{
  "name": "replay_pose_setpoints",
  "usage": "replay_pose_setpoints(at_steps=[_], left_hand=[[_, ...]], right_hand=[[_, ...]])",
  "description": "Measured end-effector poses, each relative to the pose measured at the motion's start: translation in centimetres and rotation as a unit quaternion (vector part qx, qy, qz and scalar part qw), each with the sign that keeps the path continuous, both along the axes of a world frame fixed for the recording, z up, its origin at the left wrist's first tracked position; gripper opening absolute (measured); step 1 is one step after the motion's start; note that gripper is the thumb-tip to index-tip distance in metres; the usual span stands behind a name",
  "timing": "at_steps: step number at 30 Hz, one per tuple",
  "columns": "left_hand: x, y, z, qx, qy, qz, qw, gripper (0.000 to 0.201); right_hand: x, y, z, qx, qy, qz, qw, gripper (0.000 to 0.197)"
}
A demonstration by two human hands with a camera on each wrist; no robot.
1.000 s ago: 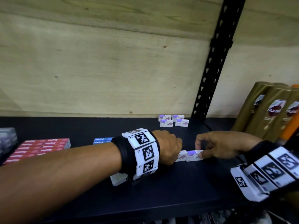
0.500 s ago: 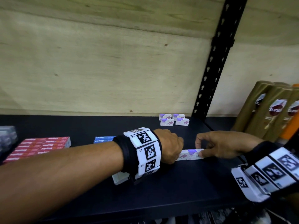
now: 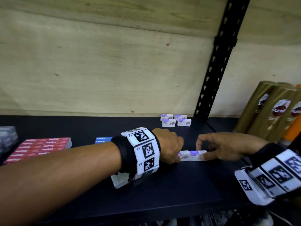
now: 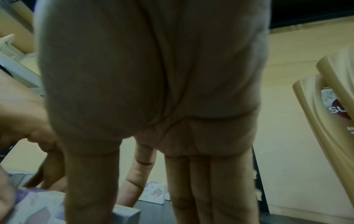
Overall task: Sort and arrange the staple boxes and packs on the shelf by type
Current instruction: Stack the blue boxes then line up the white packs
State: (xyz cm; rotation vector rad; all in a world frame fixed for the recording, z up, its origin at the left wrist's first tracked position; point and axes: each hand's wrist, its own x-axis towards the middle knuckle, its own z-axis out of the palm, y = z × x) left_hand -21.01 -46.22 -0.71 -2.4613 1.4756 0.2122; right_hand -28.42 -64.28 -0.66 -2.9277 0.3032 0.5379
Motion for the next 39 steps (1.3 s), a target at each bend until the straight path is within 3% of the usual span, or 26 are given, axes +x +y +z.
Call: replay_pose_setpoints(at_steps=[9,22,29,36,39], left_hand=[[0.3,0.1,-0.1,-0.034,0.020,0.018,0.999,0.031],[0.3,-0.3,-0.3,-0.040,0.017,0.023,0.999,0.026],[0.6,-0.6,-0.4,-0.022,0.011,0.024,0.999,0.033],[2.3,-0.8,0.3,-0.011,0.076,0.040,0.996,0.052],[4.3,-0.9,1.1,-0.030,0.073,0.044,0.996,0.051]], right_hand=[[0.4,0.6,-0.3,-0.029,-0.006,0.000,1.000,0.015],[0.4,1.5,-0.7,-0.072,-0.006,0.021,0.997,0.021],[0.2,1.6,-0.5,-0.071,0.002,0.023,0.997,0.020],[1.6,0.4,0.8,0.006,0.002,-0.029,1.000,0.054],[3.4,-0.3,2.1,-0.009,-0.028,-0.038,0.999,0.039]])
